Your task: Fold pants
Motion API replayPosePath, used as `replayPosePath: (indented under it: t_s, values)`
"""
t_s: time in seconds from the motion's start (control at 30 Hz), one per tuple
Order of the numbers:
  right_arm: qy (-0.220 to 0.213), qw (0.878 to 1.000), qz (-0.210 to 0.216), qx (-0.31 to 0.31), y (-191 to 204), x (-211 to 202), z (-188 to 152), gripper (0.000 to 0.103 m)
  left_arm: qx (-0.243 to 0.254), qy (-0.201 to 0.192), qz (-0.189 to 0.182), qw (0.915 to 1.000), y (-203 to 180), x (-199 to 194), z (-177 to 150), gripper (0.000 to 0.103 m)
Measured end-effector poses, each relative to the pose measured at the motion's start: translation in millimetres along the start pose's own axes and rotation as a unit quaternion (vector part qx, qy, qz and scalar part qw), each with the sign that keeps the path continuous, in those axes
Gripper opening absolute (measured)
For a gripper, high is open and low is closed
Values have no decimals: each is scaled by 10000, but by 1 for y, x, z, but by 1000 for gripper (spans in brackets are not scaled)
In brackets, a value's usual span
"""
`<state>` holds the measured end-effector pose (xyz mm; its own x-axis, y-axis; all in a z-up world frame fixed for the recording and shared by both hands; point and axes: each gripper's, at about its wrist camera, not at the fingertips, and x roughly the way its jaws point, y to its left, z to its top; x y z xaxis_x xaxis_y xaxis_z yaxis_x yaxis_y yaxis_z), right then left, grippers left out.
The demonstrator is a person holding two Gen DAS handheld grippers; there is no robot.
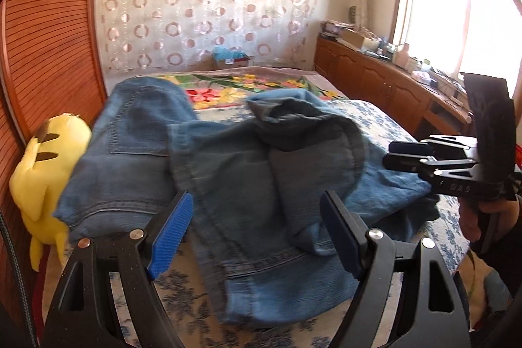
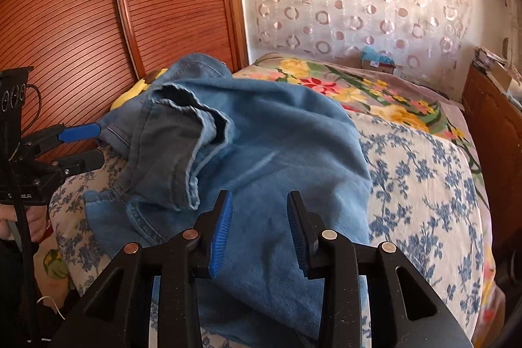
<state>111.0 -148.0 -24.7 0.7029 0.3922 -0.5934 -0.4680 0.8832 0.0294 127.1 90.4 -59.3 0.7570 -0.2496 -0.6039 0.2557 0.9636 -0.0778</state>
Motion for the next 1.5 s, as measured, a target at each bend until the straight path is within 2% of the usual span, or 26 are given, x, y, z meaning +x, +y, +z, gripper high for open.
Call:
replayPosePath:
  t_s: [0.17, 0.27, 0.33, 0.37, 0.47, 0.57, 0.7, 0.9, 0.93, 1.3, 1.5]
  values:
    - [48, 9994, -204, 267, -14, -11, -17, 36, 237, -38, -302, 9993, -29, 4, 2, 80]
    - [65, 9989, -260, 375, -21, -16, -26, 36, 368, -3, -527, 9979, -47, 11, 4, 72]
    - [64, 9987, -264, 439, -24, -20, -32, 36, 452, 73, -605, 9971, -54, 17, 4, 63]
    - [68, 9985, -264, 467, -25, -21, -34, 36, 525, 132, -624, 9966, -58, 23, 4, 62]
    - [81, 9983, -229, 532, -26, -25, -41, 36, 646, 430, -453, 9960, -63, 45, 4, 62]
    - [77, 9984, -213, 518, -29, -24, -47, 36, 773, 718, -73, 9944, -64, 66, 2, 62]
    - [87, 9983, -182, 551, -33, -21, -52, 37, 788, 813, 129, 9935, -60, 73, 0, 44]
    - [48, 9982, -156, 578, -35, -20, -55, 37, 685, 723, 9, 9950, -48, 64, 0, 17]
    - [45, 9982, -156, 579, -35, -19, -56, 37, 674, 698, 23, 9953, -46, 62, 1, 15]
    - [52, 9980, -166, 603, -38, -15, -56, 38, 229, 239, -15, 9995, -17, 3, 5, 6]
    - [54, 9980, -162, 610, -39, -15, -56, 38, -15, 304, 23, 9995, 1, -7, -11, 6]
